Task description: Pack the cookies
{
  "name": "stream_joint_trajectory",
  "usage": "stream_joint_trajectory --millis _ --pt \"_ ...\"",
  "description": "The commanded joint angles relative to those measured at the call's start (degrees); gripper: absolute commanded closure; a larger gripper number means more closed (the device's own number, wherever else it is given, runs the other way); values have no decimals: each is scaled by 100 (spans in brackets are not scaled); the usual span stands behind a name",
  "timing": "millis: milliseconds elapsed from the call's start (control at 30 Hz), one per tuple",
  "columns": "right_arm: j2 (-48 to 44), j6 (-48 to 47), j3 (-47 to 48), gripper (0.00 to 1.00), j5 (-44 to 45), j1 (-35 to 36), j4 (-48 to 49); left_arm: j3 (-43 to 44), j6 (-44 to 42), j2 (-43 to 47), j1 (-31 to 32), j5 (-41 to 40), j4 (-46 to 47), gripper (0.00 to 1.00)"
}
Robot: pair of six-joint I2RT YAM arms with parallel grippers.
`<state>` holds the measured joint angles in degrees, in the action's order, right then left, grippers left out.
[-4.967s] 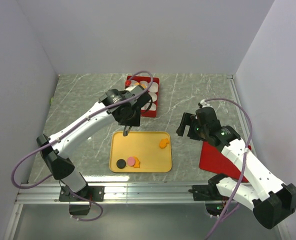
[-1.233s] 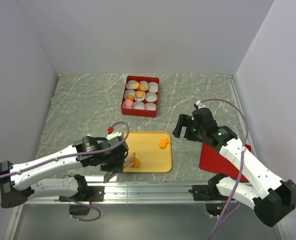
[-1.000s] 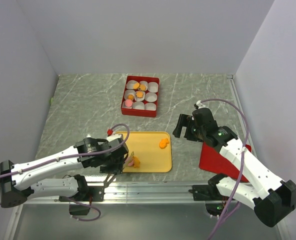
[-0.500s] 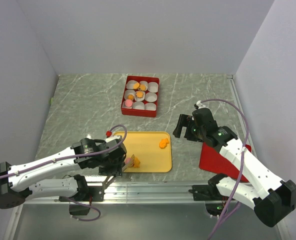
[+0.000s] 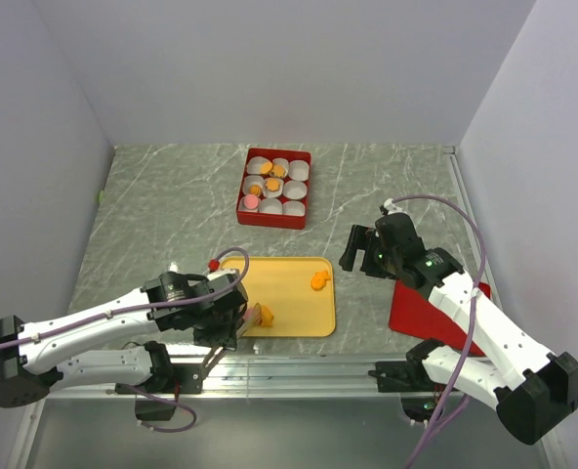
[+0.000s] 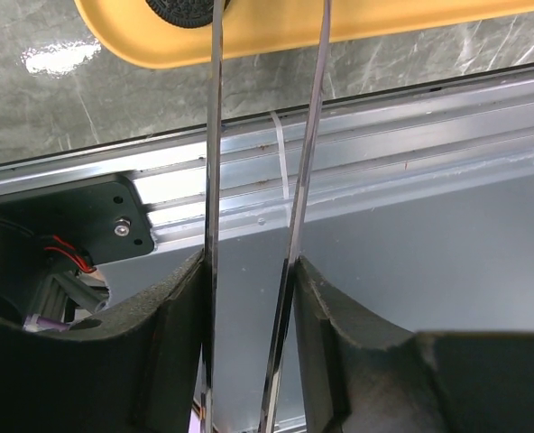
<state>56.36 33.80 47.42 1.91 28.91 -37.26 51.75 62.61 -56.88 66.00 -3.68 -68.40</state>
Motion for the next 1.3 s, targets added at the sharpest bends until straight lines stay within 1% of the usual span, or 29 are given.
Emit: stream_joint_trajectory --millis 0,200,367,567,733,767,967,1133,1233,1267 --pt "-116 -14 -22 1 116 36 78 248 -38 -33 27 -97 -59 58" --pt "-116 -23 -40 1 125 27 78 994 -82 -270 27 -422 -331 57" --pt "-151 -23 -31 1 169 36 69 1600 -214 -657 27 -589 -516 57" --pt "-169 -31 -22 1 248 27 43 2180 -416 -1070 19 -783 -455 56" --pt "-187 -49 4 0 327 27 -1 2708 -801 -1685 -60 -950 -306 55" --pt "-187 -49 13 0 345 27 -1 2944 -873 -1790 -95 -976 -314 54" --pt "-116 -102 83 0 406 19 -27 3893 -1522 -2634 -552 -1064 -174 56" --pt "-2 -172 232 0 512 27 -54 4816 -2093 -3293 -1150 -1038 -103 57" --pt "112 -199 347 0 538 27 -71 5221 -2314 -3662 -1554 -985 -112 57" --pt "156 -216 460 0 564 27 -97 5501 -2436 -3750 -1659 -977 -129 57"
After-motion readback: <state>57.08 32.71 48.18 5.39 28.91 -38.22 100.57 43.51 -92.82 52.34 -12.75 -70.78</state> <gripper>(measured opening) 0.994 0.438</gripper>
